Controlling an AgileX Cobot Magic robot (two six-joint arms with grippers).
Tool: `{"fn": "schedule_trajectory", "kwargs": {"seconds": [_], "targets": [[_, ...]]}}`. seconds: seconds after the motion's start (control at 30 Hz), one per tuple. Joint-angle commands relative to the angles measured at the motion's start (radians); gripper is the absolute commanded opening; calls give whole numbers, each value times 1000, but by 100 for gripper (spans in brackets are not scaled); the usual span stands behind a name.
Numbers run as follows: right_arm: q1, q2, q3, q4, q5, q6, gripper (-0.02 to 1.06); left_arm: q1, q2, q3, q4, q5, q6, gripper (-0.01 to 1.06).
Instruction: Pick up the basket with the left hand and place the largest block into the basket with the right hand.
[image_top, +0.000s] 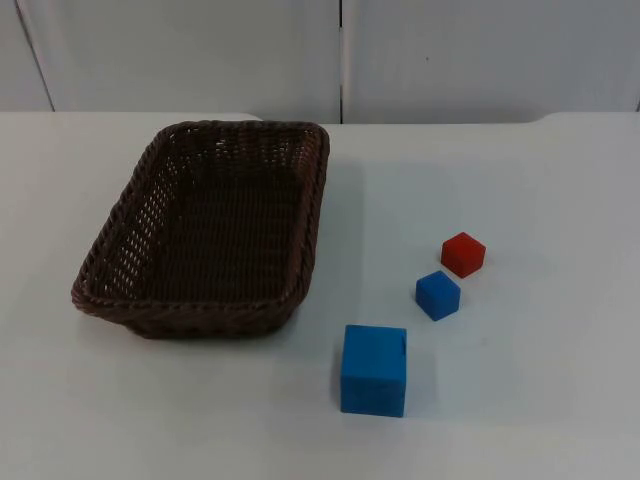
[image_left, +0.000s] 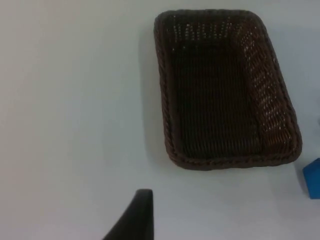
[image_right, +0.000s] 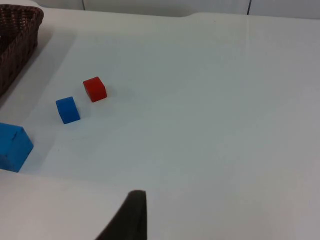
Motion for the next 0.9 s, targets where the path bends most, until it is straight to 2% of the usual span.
{"fn": "schedule_trajectory", "kwargs": {"seconds": [0.0, 0.4, 0.63, 0.87], "targets": [[-5, -4, 2, 5, -12, 4, 105, 2, 82, -47, -39, -15, 43, 104], [-5, -4, 2, 5, -12, 4, 105, 2, 319, -164, -212, -24, 197, 104], [-5, -4, 2, 5, -12, 4, 105, 2, 457, -175, -290, -70, 280, 102], [-5, -4, 2, 5, -12, 4, 105, -2, 612, -175, -307, -148, 297, 102]]}}
